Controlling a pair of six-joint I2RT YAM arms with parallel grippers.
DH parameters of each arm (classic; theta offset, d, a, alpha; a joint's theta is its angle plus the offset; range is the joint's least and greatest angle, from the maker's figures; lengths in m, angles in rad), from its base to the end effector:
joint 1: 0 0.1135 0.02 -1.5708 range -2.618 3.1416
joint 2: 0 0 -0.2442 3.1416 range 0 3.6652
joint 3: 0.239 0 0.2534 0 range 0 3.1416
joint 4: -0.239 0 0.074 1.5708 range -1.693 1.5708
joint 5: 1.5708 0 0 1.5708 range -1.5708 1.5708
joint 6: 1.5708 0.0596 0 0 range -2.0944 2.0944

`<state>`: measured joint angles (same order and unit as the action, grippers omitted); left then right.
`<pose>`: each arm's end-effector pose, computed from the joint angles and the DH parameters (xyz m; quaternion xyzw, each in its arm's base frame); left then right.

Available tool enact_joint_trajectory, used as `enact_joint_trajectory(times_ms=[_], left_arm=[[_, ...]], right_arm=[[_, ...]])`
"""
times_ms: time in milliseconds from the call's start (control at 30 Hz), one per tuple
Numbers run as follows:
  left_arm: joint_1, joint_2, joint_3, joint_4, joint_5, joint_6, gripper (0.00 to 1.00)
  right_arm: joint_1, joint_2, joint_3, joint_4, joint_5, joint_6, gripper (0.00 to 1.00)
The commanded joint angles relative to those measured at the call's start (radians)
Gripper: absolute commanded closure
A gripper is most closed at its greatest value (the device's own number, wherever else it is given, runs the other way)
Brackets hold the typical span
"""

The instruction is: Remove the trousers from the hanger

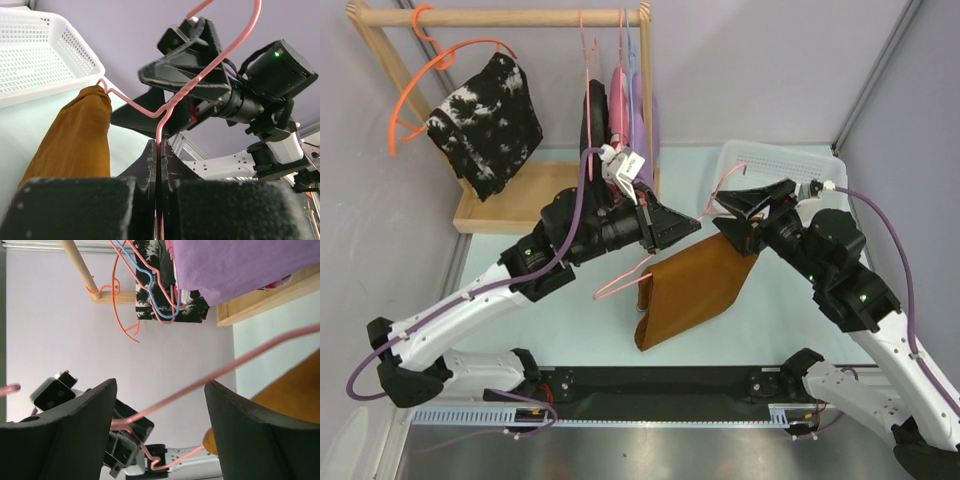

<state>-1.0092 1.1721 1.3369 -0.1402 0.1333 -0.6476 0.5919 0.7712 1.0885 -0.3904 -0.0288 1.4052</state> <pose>0.1484 -0.2507 0.4414 0.1722 0.6769 -0.5577 0.4485 0.1595 0.1093 0.4078 0.2807 0.6765 0.5780 0.3598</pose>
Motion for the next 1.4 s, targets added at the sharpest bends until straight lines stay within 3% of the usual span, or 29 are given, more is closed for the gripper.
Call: enact_joint_trajectory(times_ms=[0,200,267,467,533,667,733,767,967,1133,1233,1367], left_arm=[[-0.02,-0.054,0.019,0.225,0.002,-0.012,1.0],[-0.038,-0.045,0.004,0.228,0.002,0.006,1.0],[-0.045,-0.042,-0.004,0.225,0.006,0.012,1.0],[-0.051,-0.008,0.008,0.197,0.061,0.012,0.99],[-0.051,-0.002,0.013,0.182,0.078,0.016,0.93],[-0.051,-0.018,0.024,0.148,0.159,0.064,0.54],[-0.051,-0.04,0.056,0.076,0.172,0.101,0.42],[-0.051,-0.049,0.07,0.01,0.183,0.142,0.35],[-0.042,-0.13,0.146,-0.234,0.212,0.276,0.21],[-0.017,-0.169,0.182,-0.377,0.428,0.333,0.16],[-0.012,-0.167,0.182,-0.363,0.63,0.295,0.09],[-0.012,-0.164,0.099,-0.208,0.758,0.152,0.08]], right_arm=[[0.011,0.025,-0.004,0.105,0.007,0.101,0.25],[0.069,0.03,-0.039,0.169,0.027,0.176,0.39],[0.088,0.027,-0.048,0.185,0.027,0.201,0.52],[0.103,0.002,-0.088,0.219,0.082,0.253,0.74],[0.105,-0.007,-0.099,0.226,0.09,0.268,0.81],[0.103,-0.012,-0.102,0.214,0.083,0.282,0.96],[0.092,-0.013,-0.101,0.206,0.052,0.279,1.0],[0.086,-0.013,-0.099,0.202,0.038,0.275,1.0],[-0.001,-0.03,-0.088,0.191,-0.143,0.255,1.0],[-0.119,-0.016,-0.047,0.216,-0.394,0.233,1.0],[-0.155,0.008,-0.004,0.217,-0.554,0.198,1.0],[-0.162,0.059,0.059,0.238,-0.754,0.137,1.0]])
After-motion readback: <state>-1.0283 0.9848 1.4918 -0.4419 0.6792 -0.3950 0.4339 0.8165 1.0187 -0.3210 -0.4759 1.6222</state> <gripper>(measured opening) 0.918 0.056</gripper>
